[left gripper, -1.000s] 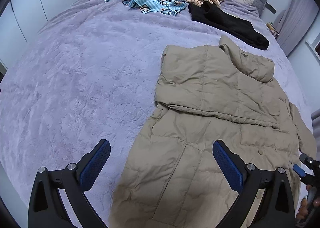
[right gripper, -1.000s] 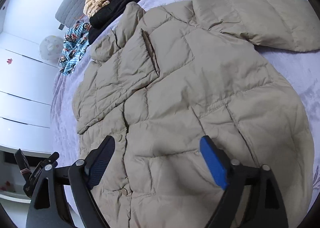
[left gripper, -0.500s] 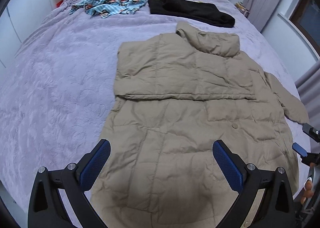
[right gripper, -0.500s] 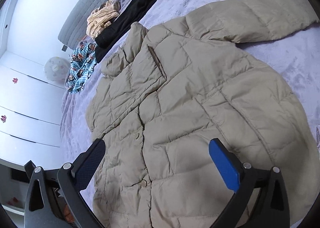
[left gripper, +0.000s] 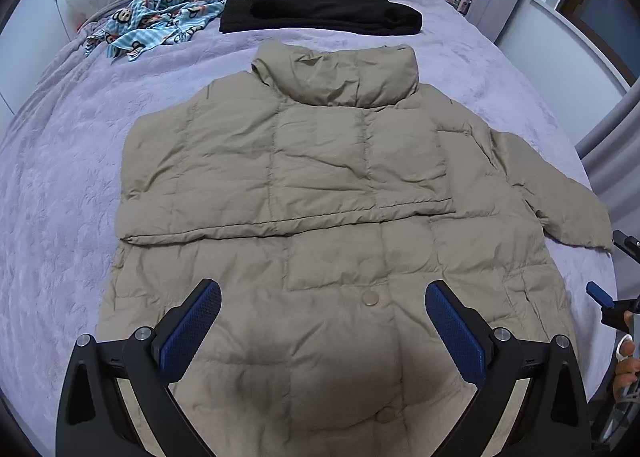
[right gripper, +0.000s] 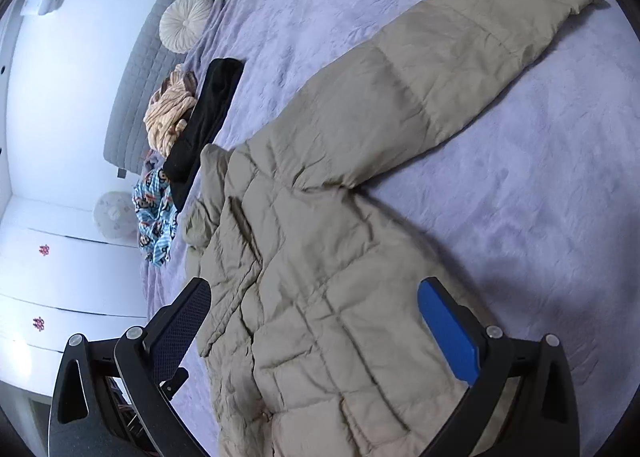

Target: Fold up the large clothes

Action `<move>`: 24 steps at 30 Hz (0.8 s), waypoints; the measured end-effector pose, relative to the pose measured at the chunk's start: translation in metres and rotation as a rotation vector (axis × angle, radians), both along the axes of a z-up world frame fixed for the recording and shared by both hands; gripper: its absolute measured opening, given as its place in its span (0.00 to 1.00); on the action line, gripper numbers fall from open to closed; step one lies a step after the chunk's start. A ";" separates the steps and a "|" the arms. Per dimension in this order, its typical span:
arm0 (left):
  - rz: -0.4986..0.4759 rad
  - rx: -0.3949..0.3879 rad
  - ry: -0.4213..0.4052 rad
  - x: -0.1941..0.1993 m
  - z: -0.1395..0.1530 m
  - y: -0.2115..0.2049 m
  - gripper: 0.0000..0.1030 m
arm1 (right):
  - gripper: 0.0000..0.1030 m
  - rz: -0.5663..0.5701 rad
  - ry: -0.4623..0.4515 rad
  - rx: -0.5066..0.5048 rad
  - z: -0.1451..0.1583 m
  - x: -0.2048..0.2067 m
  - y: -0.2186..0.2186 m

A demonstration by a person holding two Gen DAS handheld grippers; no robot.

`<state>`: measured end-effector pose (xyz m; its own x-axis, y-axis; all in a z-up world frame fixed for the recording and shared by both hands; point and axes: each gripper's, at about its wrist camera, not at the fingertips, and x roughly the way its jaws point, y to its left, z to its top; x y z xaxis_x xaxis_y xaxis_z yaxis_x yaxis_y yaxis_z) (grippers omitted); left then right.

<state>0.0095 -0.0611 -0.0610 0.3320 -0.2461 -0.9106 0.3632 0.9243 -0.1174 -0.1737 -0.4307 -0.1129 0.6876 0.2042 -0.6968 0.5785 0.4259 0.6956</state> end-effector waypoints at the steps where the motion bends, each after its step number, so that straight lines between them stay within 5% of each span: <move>1: 0.003 0.003 0.005 0.002 -0.002 -0.007 0.99 | 1.00 -0.021 0.012 0.013 -0.004 -0.002 -0.014; 13: 0.020 0.050 0.037 0.023 -0.025 -0.079 0.99 | 1.00 -0.333 0.017 0.109 -0.060 -0.041 -0.167; 24: 0.031 0.057 -0.008 0.045 -0.012 -0.107 0.99 | 0.97 -0.526 -0.212 0.327 -0.092 -0.022 -0.241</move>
